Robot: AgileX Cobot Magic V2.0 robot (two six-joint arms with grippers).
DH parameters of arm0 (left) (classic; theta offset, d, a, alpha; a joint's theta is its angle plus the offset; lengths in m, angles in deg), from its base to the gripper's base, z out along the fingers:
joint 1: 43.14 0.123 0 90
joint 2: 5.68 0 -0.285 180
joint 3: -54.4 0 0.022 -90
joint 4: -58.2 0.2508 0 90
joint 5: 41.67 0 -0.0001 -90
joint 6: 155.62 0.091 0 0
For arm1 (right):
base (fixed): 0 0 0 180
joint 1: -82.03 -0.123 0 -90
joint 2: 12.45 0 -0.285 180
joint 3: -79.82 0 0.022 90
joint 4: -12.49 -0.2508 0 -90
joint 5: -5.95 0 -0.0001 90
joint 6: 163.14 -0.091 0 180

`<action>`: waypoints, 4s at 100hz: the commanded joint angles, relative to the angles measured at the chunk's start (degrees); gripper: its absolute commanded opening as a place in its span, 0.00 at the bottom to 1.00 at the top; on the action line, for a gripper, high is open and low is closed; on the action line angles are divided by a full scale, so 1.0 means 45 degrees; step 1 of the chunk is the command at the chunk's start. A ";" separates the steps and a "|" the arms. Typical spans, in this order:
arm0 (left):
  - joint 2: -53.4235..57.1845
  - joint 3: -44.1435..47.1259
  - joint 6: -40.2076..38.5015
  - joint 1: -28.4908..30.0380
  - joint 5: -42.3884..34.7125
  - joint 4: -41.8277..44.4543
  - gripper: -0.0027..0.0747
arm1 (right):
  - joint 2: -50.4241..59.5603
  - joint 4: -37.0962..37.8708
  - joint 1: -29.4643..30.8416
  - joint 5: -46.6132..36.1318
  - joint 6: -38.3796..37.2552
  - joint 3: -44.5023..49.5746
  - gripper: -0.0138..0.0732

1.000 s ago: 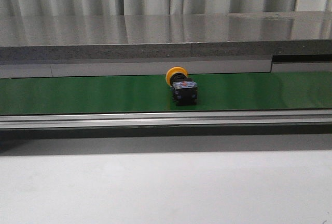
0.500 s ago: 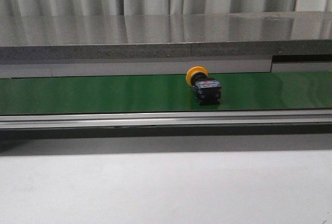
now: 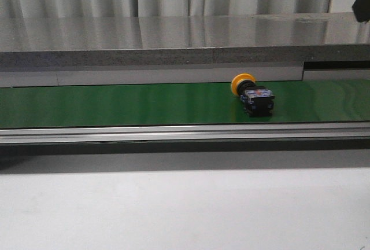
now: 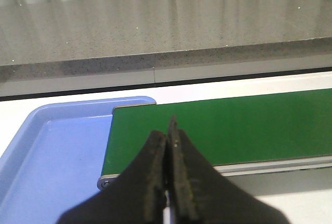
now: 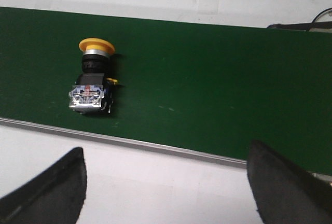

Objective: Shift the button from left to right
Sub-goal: 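Lower the open right gripper onto the button on the belt, then close the right gripper on the button and lift it off, then carry the button with the right gripper into the green tray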

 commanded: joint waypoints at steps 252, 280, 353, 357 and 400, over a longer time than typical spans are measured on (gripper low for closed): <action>-0.0093 -0.0335 -0.0011 -0.0105 -0.0899 -0.0175 0.01 | -0.7846 0.2079 0.6611 0.0841 0.2585 -0.7287 0.50; -0.0093 -0.0335 -0.0011 -0.0105 -0.0899 -0.0175 0.01 | -0.9276 0.2079 0.6775 0.0646 0.2858 -0.7287 0.50; -0.0093 -0.0335 -0.0011 -0.0105 -0.0899 -0.0175 0.01 | -1.0009 0.1714 0.6775 0.0798 0.2858 -0.7287 0.70; -0.0093 -0.0335 -0.0011 -0.0105 -0.0899 -0.0175 0.01 | -1.0009 0.1714 0.6775 0.0798 0.2858 -0.7287 0.71; -0.0093 -0.0335 -0.0011 -0.0105 -0.0899 -0.0175 0.01 | -0.9123 0.1067 0.6718 0.0624 0.2858 -0.7331 0.72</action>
